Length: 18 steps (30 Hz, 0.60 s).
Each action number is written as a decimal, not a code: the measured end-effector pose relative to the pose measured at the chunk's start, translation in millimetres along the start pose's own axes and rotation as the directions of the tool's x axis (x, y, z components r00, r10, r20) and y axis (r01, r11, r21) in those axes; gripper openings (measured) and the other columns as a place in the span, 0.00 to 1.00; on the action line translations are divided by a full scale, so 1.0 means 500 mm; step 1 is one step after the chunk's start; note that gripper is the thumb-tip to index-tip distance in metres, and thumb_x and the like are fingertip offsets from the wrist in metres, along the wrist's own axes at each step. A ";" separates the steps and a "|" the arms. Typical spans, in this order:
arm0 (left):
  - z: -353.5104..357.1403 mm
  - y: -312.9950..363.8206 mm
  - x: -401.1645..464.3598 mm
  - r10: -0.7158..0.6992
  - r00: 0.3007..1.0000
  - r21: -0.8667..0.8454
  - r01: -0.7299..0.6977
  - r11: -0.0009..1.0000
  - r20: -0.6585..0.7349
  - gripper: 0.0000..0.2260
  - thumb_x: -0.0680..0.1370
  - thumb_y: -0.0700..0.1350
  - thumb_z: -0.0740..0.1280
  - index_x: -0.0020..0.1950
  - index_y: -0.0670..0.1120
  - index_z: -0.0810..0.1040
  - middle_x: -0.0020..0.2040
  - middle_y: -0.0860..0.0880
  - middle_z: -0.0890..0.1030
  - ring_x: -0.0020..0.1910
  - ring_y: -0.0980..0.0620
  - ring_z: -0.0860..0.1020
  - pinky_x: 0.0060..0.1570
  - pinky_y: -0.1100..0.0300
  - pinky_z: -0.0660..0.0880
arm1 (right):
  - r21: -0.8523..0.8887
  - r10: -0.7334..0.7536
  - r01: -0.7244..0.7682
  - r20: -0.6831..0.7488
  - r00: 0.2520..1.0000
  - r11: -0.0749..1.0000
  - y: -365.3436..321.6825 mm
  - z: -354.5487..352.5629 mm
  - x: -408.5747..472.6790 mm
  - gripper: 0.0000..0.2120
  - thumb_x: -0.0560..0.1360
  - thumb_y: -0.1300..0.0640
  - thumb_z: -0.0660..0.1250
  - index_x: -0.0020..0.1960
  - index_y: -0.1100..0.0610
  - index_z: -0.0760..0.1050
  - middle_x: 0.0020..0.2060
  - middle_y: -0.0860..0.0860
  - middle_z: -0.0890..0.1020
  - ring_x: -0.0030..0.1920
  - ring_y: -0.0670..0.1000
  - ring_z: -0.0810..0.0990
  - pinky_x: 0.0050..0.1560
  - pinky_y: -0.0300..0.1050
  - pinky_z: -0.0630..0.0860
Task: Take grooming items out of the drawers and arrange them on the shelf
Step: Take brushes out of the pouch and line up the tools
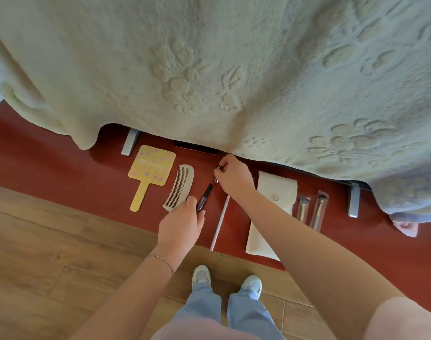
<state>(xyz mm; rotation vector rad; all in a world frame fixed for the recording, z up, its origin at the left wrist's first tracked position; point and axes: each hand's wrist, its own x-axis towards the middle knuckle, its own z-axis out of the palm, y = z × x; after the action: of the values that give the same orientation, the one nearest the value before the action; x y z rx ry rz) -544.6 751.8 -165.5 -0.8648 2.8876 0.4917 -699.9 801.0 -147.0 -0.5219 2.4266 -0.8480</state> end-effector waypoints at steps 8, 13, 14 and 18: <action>0.002 -0.005 0.004 0.004 1.000 0.003 -0.004 1.000 -0.017 0.13 0.79 0.54 0.56 0.58 0.49 0.66 0.44 0.52 0.80 0.39 0.53 0.80 0.31 0.63 0.71 | -0.083 0.028 -0.031 -0.038 0.999 0.996 0.004 0.024 0.017 0.11 0.76 0.55 0.62 0.56 0.58 0.72 0.45 0.55 0.81 0.45 0.55 0.79 0.45 0.47 0.75; -0.005 -0.008 0.001 0.015 0.998 -0.051 -0.018 0.999 -0.055 0.15 0.77 0.55 0.60 0.59 0.47 0.70 0.47 0.51 0.80 0.42 0.53 0.80 0.32 0.64 0.71 | -0.077 -0.006 0.002 -0.049 0.999 0.997 -0.004 0.007 0.002 0.16 0.76 0.51 0.62 0.61 0.58 0.70 0.46 0.54 0.80 0.47 0.54 0.79 0.45 0.47 0.74; -0.010 -0.008 0.000 0.040 0.995 -0.063 -0.046 0.997 -0.090 0.16 0.77 0.54 0.62 0.59 0.46 0.72 0.48 0.50 0.80 0.43 0.52 0.80 0.33 0.63 0.72 | -0.077 -0.027 0.022 -0.063 0.998 0.997 -0.008 -0.004 -0.009 0.16 0.76 0.50 0.62 0.61 0.57 0.70 0.45 0.52 0.78 0.47 0.53 0.78 0.44 0.46 0.73; -0.045 0.014 0.009 0.271 0.927 0.006 -0.279 0.960 -0.258 0.15 0.76 0.50 0.61 0.57 0.43 0.76 0.47 0.47 0.81 0.46 0.49 0.80 0.41 0.59 0.77 | -0.109 -0.174 0.160 -0.132 0.976 0.981 -0.003 -0.077 -0.097 0.15 0.78 0.51 0.60 0.62 0.55 0.71 0.50 0.49 0.77 0.49 0.49 0.76 0.46 0.42 0.71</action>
<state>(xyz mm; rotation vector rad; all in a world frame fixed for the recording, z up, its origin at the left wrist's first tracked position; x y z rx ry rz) -551.9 747.6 -143.3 -0.5632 3.2714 0.4785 -683.6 841.9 -103.5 -0.7350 2.5914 -0.8637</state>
